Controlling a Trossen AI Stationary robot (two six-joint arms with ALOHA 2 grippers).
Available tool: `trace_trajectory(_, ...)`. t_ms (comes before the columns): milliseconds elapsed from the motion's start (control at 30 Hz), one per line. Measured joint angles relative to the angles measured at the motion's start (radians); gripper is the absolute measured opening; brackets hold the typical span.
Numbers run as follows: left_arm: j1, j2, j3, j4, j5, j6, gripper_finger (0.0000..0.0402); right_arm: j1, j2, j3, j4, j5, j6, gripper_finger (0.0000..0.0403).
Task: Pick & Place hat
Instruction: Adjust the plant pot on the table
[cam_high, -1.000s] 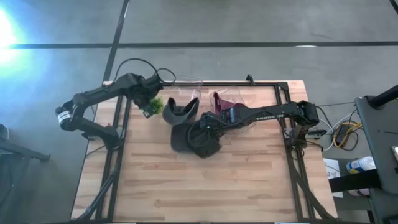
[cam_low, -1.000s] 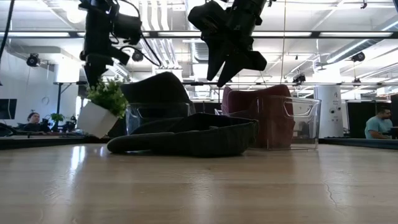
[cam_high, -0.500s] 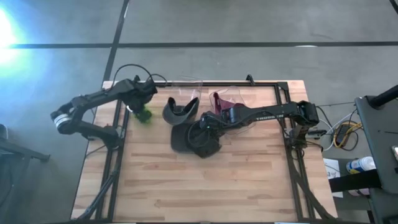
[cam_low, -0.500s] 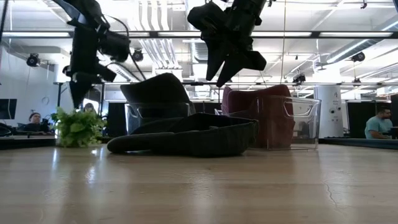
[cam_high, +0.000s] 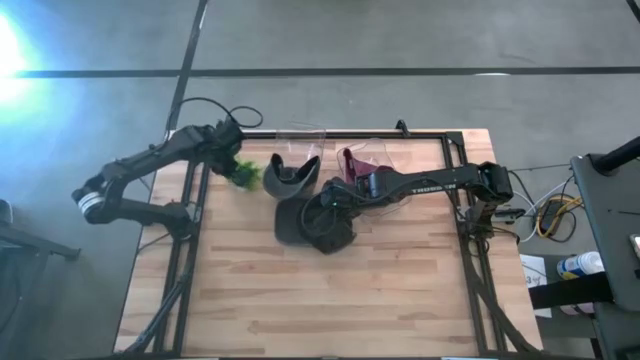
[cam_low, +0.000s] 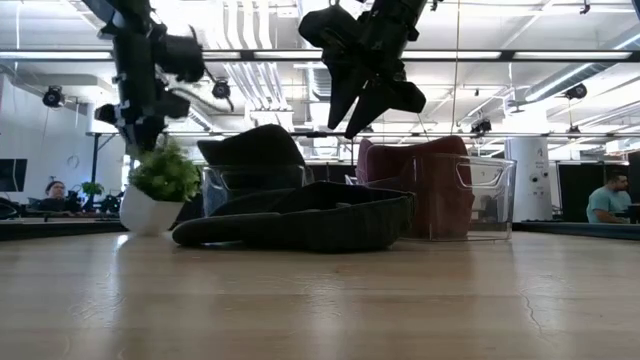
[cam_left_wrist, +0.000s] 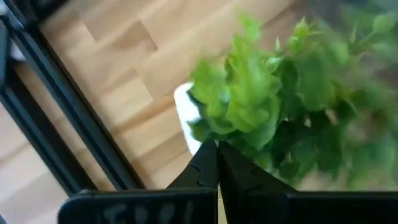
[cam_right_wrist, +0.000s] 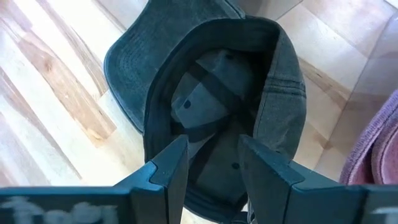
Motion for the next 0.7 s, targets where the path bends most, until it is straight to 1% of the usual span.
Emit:
trace_trajectory(133, 0.000, 0.005, -0.083, 0.044, 0.000, -0.045, 0.0000, 0.000, 0.000, 0.000, 0.001, 0.001, 0.000, 0.0137)
trace_trajectory(200, -0.002, -0.013, -0.106, 0.072, 0.000, -0.062, 0.0000, 0.000, 0.000, 0.000, 0.001, 0.001, 0.000, 0.0137)
trace_trajectory(300, -0.003, -0.052, -0.110, 0.101, -0.002, -0.083, 0.0000, 0.000, 0.000, 0.000, 0.002, 0.001, 0.000, 0.0137)
trace_trajectory(400, 0.007, -0.073, -0.108, 0.101, -0.042, -0.085, 0.0000, 0.000, 0.000, 0.000, 0.003, 0.002, 0.000, 0.0137)
trace_trajectory(700, 0.029, -0.060, -0.112, 0.095, -0.119, -0.051, 0.0004, 0.000, 0.000, 0.000, 0.027, 0.003, 0.000, 0.0137)
